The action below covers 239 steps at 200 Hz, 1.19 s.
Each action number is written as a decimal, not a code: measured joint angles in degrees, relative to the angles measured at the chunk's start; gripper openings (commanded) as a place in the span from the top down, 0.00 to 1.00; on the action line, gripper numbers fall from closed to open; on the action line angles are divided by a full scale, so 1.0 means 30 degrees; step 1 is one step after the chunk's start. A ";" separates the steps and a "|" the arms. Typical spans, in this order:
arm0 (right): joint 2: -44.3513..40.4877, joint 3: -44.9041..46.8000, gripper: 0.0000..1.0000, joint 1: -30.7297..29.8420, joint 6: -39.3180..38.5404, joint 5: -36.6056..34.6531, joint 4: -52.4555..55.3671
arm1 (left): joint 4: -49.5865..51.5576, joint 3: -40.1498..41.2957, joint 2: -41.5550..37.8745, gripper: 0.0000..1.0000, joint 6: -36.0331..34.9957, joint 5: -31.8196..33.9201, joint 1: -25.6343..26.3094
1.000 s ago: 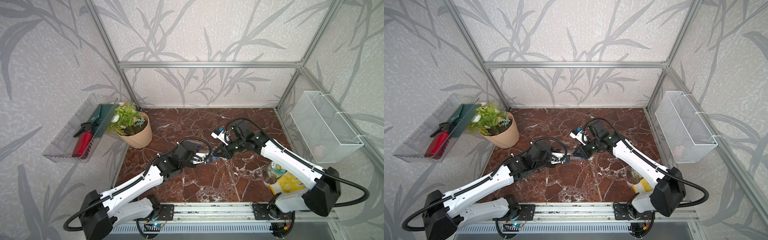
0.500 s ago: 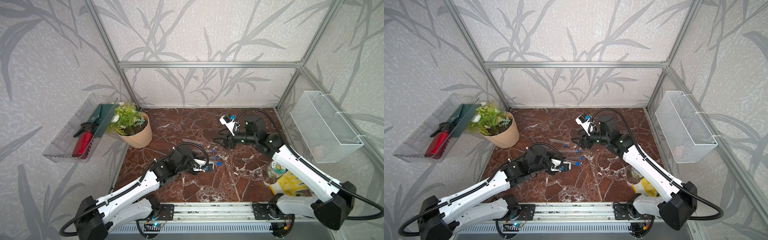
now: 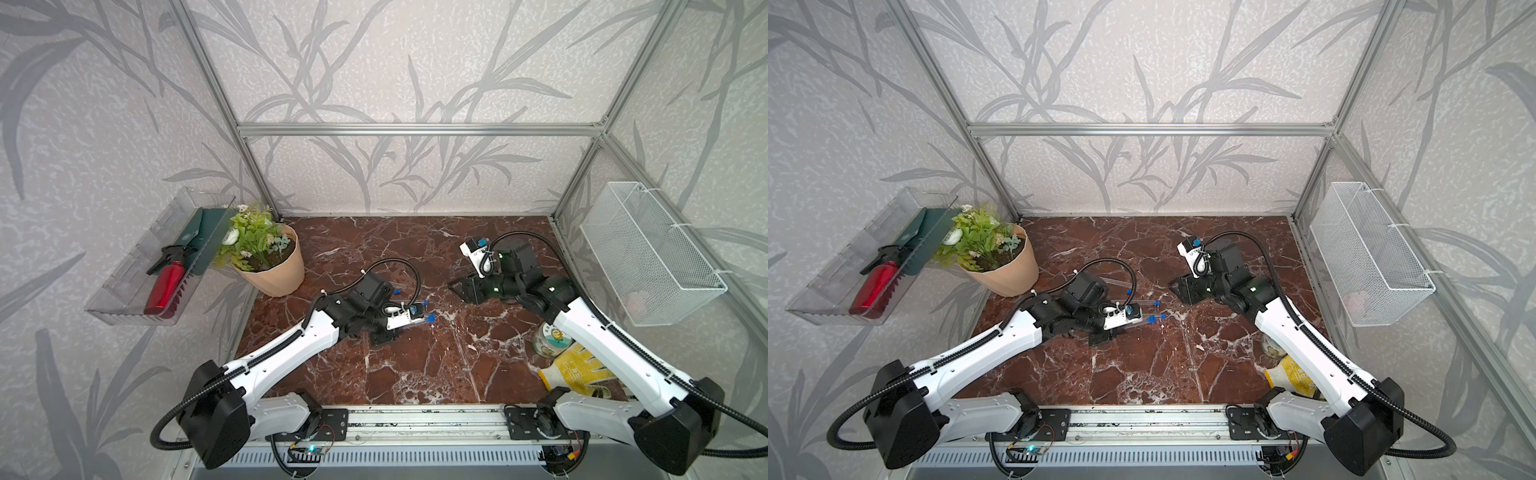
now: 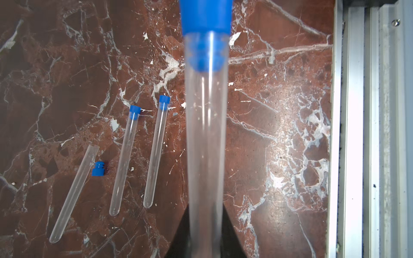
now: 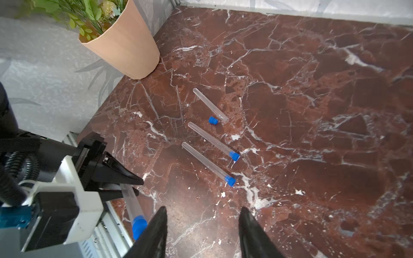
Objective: Insert stoppers into test tubes
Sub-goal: Place the test tube at the center of the board.
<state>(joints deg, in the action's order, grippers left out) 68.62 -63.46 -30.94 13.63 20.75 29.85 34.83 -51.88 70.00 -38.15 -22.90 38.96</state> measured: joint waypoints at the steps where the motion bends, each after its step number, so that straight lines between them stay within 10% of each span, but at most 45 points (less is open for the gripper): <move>1: 0.0000 0.0000 0.52 0.0000 0.0124 0.0058 0.0015 | -0.0007 0.0000 -0.0015 1.00 0.0029 -0.0015 0.0000; 239: 0.0007 -0.0029 0.52 0.1304 0.2120 -0.3876 0.5304 | 0.3512 -0.4911 0.9755 0.98 -0.2637 0.3592 0.0750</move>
<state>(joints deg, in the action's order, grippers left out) 68.64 -63.55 -27.03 19.99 9.13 45.76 45.36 -66.61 99.26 -46.06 -12.12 41.21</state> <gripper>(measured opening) 0.482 0.160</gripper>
